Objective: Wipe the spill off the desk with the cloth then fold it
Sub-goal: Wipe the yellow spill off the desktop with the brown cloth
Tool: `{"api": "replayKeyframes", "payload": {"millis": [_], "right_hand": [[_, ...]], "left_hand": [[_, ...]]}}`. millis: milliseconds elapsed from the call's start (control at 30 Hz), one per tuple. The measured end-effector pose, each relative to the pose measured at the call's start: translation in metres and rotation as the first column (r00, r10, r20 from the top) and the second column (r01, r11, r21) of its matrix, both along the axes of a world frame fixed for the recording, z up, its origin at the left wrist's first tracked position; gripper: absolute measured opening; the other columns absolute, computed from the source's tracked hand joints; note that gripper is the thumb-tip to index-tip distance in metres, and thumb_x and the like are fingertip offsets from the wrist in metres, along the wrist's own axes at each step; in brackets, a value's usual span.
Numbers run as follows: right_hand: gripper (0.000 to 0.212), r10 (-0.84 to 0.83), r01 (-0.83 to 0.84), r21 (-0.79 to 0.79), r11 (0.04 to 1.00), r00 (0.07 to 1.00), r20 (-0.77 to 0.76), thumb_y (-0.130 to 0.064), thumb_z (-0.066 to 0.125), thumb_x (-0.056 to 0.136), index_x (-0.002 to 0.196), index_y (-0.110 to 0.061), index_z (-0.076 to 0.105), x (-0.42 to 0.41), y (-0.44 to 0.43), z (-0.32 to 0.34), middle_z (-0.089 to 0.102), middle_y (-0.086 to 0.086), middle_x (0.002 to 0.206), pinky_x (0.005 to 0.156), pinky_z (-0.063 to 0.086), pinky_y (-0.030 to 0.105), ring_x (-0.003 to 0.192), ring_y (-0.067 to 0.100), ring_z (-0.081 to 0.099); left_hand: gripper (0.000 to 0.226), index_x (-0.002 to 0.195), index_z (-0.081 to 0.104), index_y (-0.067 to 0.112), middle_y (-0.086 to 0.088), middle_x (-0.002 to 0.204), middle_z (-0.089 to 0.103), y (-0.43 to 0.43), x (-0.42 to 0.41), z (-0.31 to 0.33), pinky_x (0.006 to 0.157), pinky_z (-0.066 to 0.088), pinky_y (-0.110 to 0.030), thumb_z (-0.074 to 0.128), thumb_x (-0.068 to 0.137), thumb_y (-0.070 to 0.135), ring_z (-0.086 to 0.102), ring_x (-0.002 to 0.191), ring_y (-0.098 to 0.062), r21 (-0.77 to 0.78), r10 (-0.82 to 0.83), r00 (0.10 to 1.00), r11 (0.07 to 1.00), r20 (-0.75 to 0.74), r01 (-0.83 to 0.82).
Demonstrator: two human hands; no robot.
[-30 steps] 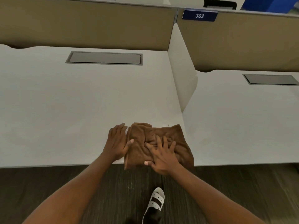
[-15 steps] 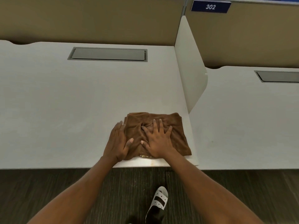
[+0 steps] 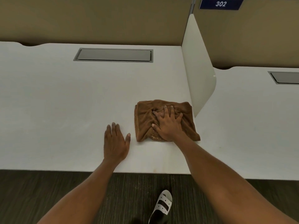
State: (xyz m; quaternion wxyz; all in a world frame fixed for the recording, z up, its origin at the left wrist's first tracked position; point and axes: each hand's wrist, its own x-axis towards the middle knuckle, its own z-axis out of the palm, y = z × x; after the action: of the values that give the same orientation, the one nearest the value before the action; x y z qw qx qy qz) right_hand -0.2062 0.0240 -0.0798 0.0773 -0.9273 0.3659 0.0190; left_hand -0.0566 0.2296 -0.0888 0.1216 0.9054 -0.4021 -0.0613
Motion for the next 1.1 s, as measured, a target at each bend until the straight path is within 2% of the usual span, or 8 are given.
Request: {"api": "replayKeyframes", "payload": {"millis": [267,533,933,1100], "right_hand": [[0.069,-0.093,0.093,0.015,0.996,0.995,-0.033,-0.074,0.017,0.085,0.147,-0.045,0.01,-0.004,-0.042,0.007,0.003,0.016,0.16,0.101,0.001,0.077,0.143,0.045,-0.007],[0.068,-0.076,0.077,0.02,0.997,0.996,-0.051,-0.069,0.022,0.089,0.15,-0.041,0.008,-0.027,-0.021,0.012,0.004,0.013,0.161,0.104,0.008,0.074,0.144,0.043,0.002],[0.07,-0.01,0.014,0.053,0.998,0.997,-0.071,-0.067,0.023,0.088,0.15,-0.04,0.005,-0.085,0.079,0.012,0.005,0.013,0.161,0.105,0.004,0.072,0.144,0.039,0.0],[0.073,0.01,-0.007,0.09,0.996,1.0,-0.025,-0.069,0.025,0.087,0.149,-0.042,-0.002,-0.101,0.149,0.007,-0.004,0.013,0.161,0.104,-0.011,0.07,0.145,0.04,-0.01]], "left_hand": [[0.071,0.148,0.02,0.001,-0.019,0.157,0.02,-0.001,-0.001,0.001,0.119,0.013,-0.044,0.032,0.097,0.049,0.012,0.147,-0.033,-0.005,0.01,1.0,1.0,0.003,-0.01],[0.073,0.149,0.019,0.001,-0.02,0.158,0.018,-0.002,-0.003,0.005,0.12,0.013,-0.045,0.032,0.097,0.05,0.011,0.146,-0.035,0.027,0.007,1.0,1.0,0.007,-0.007],[0.073,0.148,0.021,-0.002,-0.023,0.156,0.021,-0.003,-0.005,0.009,0.119,0.014,-0.048,0.035,0.097,0.049,0.014,0.145,-0.038,0.03,-0.008,1.0,1.0,-0.001,0.008],[0.074,0.147,0.021,-0.002,-0.024,0.155,0.022,-0.003,-0.008,0.009,0.119,0.015,-0.049,0.034,0.097,0.051,0.015,0.145,-0.04,0.033,-0.006,1.0,0.999,0.001,0.006]]}}
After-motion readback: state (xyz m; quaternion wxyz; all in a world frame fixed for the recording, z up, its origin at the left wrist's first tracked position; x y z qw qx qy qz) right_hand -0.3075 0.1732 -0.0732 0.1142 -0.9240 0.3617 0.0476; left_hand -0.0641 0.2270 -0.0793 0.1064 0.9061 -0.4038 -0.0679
